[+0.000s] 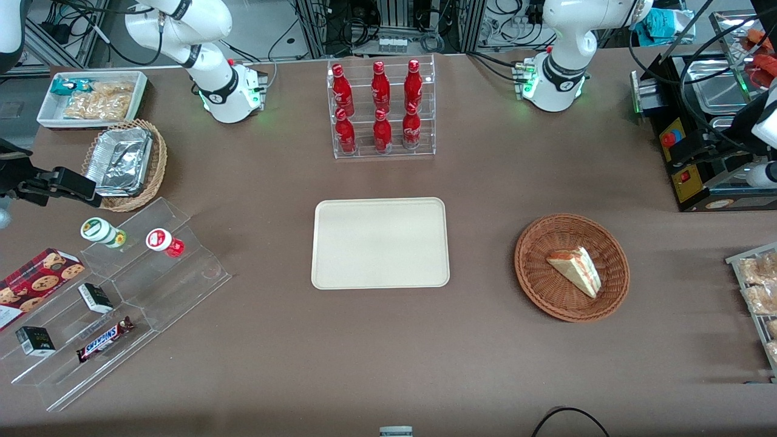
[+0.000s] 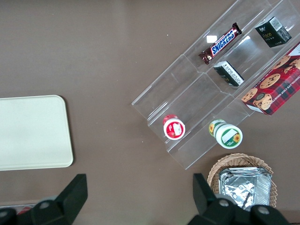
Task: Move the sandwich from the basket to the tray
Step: 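Move the left gripper from rest toward the wicker basket, then lower the left gripper into the basket and grasp the wrapped sandwich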
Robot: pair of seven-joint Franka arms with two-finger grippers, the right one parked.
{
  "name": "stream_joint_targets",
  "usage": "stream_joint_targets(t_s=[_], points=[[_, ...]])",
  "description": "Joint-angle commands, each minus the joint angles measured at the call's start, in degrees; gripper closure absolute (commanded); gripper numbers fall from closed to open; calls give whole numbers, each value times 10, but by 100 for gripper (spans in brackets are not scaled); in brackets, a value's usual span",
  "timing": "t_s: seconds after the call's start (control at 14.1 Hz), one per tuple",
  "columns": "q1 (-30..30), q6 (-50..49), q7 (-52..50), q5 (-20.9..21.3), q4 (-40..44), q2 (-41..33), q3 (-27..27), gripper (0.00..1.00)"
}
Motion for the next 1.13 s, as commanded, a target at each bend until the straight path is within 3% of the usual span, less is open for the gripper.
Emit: stream_joint_targets(t_s=[0.0, 0.5, 0.71, 1.06], points=[[-1, 5, -8, 7, 0, -3, -2, 0], [0, 5, -18, 3, -6, 19, -2, 0], [-3, 15, -162, 7, -22, 72, -2, 0], [-29, 130, -352, 21, -78, 157, -2, 0]])
